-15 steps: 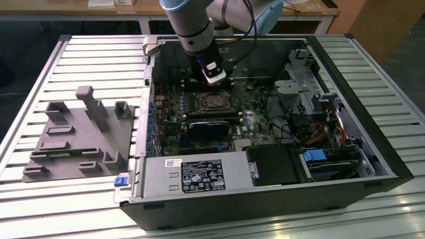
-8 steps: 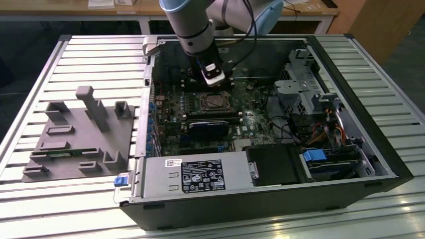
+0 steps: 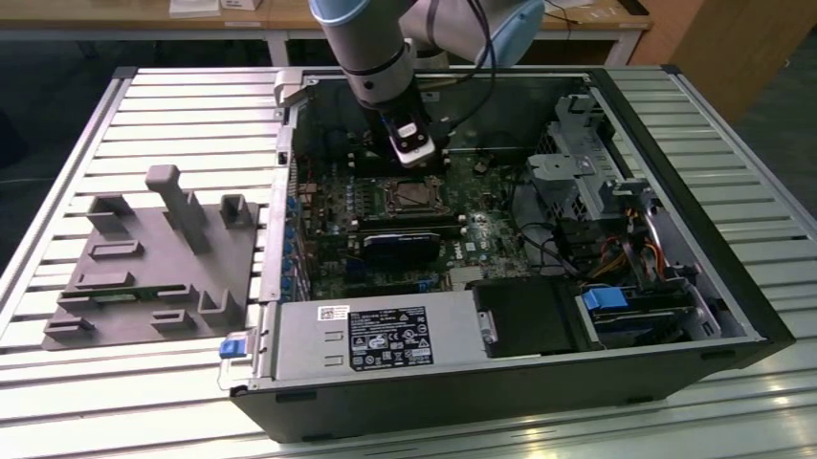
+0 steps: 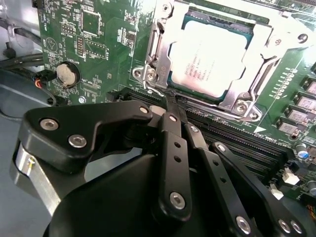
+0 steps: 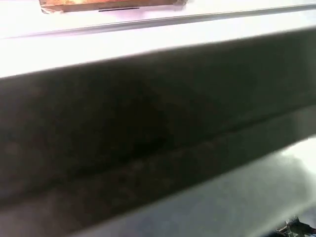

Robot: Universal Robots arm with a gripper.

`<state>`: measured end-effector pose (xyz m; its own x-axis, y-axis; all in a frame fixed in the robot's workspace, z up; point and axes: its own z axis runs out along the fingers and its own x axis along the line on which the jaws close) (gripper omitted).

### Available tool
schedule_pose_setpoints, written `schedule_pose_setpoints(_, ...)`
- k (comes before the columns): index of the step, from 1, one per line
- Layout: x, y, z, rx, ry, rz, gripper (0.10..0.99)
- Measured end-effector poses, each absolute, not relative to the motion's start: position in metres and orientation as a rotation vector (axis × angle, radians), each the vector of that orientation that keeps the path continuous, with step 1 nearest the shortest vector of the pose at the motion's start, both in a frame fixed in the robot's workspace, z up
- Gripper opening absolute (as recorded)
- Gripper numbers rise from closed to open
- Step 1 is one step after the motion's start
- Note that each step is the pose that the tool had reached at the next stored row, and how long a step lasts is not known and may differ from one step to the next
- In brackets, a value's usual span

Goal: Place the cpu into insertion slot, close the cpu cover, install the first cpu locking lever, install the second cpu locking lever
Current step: 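Install the first cpu locking lever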

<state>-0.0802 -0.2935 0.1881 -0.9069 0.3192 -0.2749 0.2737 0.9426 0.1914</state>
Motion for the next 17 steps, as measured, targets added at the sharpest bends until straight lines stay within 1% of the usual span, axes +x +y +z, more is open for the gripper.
schedule_pose_setpoints(17,-0.0798,-0.2975,0.1907,0.438,2.793,0.219,0.102)
